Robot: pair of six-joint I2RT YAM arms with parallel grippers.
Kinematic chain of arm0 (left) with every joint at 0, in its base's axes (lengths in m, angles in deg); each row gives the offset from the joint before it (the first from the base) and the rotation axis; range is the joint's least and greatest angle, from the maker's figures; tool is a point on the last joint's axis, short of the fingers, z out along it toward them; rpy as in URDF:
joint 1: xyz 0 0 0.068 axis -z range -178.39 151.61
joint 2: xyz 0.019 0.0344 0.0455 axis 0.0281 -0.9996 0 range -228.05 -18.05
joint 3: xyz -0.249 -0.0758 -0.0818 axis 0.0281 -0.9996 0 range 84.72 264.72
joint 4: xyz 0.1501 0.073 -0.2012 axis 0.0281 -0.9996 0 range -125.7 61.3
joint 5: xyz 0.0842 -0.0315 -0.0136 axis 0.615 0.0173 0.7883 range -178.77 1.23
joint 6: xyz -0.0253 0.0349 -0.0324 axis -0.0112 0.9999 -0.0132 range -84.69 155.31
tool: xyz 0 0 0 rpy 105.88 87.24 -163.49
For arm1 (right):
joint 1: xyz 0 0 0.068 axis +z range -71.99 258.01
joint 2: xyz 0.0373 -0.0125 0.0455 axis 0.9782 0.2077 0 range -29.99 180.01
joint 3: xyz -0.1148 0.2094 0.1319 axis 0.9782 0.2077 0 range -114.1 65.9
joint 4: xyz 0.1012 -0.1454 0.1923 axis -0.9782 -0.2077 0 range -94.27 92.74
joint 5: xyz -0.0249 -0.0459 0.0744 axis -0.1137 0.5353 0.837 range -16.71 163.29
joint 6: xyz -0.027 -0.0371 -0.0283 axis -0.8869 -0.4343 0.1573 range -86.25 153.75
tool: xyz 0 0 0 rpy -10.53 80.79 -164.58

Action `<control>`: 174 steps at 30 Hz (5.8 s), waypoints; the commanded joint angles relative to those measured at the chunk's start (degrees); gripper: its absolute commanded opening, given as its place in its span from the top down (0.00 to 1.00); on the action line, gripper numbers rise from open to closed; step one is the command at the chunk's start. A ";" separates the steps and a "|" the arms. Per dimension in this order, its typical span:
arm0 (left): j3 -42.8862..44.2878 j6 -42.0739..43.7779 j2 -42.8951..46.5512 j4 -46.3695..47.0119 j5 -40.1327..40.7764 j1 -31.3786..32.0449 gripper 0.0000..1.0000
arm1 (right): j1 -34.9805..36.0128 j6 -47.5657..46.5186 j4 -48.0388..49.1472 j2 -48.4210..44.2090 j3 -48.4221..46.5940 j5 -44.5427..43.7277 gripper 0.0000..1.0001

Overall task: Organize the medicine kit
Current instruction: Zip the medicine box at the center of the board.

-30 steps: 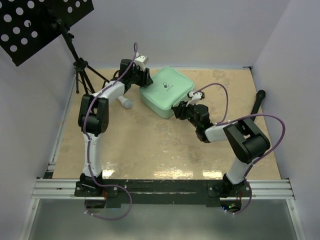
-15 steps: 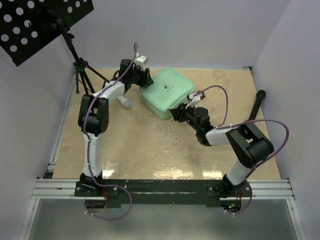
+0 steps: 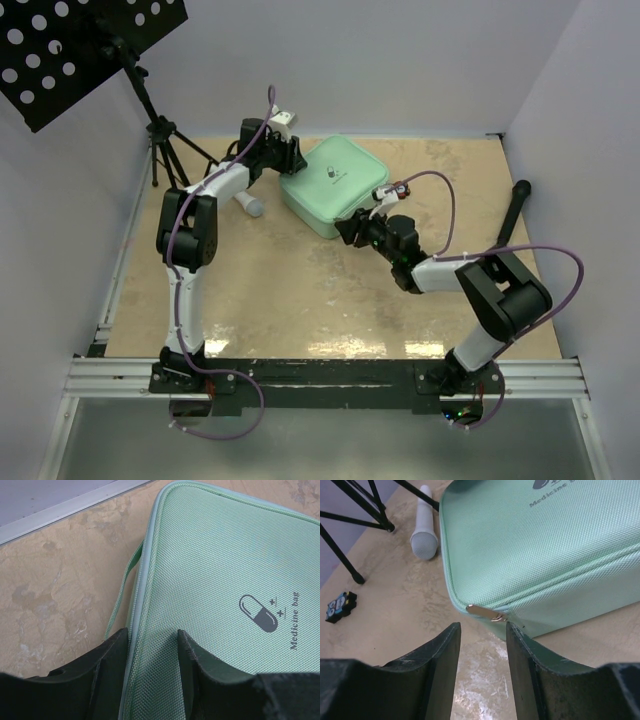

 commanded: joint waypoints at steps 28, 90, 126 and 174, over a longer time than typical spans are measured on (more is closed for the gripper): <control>-1.06 -2.87 0.19 1.84 -3.62 1.01 0.53 | 8.28 -10.34 -17.53 0.97 -12.89 -23.76 0.57; -6.69 -7.09 4.14 8.52 -0.99 1.01 0.54 | 5.82 -9.81 -4.95 4.40 -6.74 -15.05 0.49; -6.60 -7.26 3.79 8.43 -1.78 1.01 0.54 | 5.56 -8.40 -5.75 5.63 -6.74 -15.84 1.00; -12.23 -28.35 5.21 23.63 -1.84 -6.19 0.44 | 11.54 -6.65 -10.32 -3.60 0.38 -17.43 1.00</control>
